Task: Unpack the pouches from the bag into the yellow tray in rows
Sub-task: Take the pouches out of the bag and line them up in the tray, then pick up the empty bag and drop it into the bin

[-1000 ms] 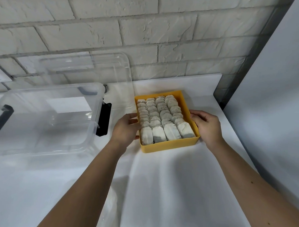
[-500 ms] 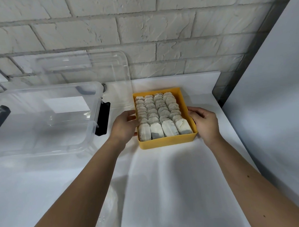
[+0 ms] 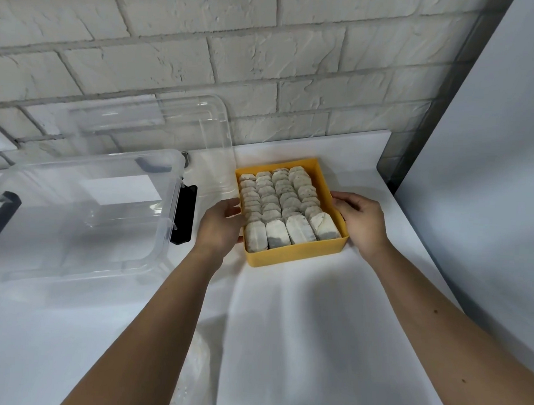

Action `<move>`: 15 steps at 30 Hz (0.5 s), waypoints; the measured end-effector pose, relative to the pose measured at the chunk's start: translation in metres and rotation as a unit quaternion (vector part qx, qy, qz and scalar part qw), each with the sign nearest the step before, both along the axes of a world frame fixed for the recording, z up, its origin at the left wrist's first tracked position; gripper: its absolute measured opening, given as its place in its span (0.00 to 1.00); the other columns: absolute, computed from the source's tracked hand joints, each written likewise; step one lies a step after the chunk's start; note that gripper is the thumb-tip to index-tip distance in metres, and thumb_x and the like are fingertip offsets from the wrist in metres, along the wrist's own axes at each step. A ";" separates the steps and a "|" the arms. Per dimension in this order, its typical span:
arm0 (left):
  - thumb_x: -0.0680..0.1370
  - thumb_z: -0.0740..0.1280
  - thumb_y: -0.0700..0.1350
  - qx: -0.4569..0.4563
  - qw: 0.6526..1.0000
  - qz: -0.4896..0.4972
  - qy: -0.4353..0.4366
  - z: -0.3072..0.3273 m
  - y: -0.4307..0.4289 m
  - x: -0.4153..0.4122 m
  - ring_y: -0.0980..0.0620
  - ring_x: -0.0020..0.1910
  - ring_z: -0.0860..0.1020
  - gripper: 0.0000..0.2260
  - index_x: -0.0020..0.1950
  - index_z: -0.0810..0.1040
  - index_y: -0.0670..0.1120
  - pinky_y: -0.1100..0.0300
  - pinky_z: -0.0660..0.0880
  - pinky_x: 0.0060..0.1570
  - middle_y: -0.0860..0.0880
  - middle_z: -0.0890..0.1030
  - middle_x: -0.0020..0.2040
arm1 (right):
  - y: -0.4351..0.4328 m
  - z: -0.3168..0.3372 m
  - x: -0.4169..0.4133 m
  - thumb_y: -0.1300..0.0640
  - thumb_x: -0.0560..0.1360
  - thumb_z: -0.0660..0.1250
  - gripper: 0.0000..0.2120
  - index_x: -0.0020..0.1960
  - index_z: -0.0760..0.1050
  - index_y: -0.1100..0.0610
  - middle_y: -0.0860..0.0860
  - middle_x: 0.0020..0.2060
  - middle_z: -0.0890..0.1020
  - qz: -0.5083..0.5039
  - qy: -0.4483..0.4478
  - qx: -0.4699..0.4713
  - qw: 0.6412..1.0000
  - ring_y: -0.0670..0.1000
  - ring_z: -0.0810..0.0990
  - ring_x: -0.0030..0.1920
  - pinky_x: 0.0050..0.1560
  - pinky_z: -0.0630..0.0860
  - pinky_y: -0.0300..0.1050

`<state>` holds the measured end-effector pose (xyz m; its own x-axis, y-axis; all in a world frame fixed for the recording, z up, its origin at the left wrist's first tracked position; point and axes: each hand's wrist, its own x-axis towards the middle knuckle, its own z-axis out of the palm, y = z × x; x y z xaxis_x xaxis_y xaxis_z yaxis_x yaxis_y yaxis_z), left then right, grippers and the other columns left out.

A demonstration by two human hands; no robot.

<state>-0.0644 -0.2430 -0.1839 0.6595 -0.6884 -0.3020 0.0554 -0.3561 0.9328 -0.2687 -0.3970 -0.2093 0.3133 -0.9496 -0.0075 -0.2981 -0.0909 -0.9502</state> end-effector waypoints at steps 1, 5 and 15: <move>0.77 0.66 0.38 0.000 1.000 0.001 0.000 0.000 0.000 0.000 0.46 0.55 0.82 0.20 0.69 0.75 0.46 0.48 0.82 0.49 0.48 0.82 0.60 | 0.000 0.000 0.000 0.54 0.78 0.66 0.10 0.57 0.82 0.52 0.45 0.52 0.84 0.000 0.001 -0.001 1.000 0.49 0.81 0.54 0.61 0.78 0.51; 0.78 0.65 0.38 0.002 1.000 0.000 0.000 0.001 0.000 -0.002 0.46 0.55 0.82 0.20 0.70 0.74 0.45 0.49 0.82 0.49 0.48 0.81 0.60 | -0.001 0.000 -0.001 0.54 0.78 0.66 0.10 0.57 0.82 0.51 0.45 0.52 0.84 0.004 0.010 0.000 1.000 0.48 0.82 0.53 0.60 0.78 0.51; 0.76 0.70 0.47 0.042 0.990 -0.093 -0.099 0.038 0.057 -0.030 0.53 0.58 0.79 0.17 0.65 0.76 0.53 0.48 0.76 0.62 0.56 0.80 0.59 | 0.057 0.036 -0.006 0.56 0.76 0.69 0.12 0.59 0.80 0.52 0.49 0.54 0.81 -0.003 0.049 -0.141 0.989 0.46 0.79 0.49 0.52 0.77 0.40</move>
<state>-0.0948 -0.1865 -0.1457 0.5766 -0.7809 -0.2403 -0.1998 -0.4199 0.8853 -0.2748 -0.3404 -0.1729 0.3190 -0.9200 0.2275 -0.3882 -0.3459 -0.8542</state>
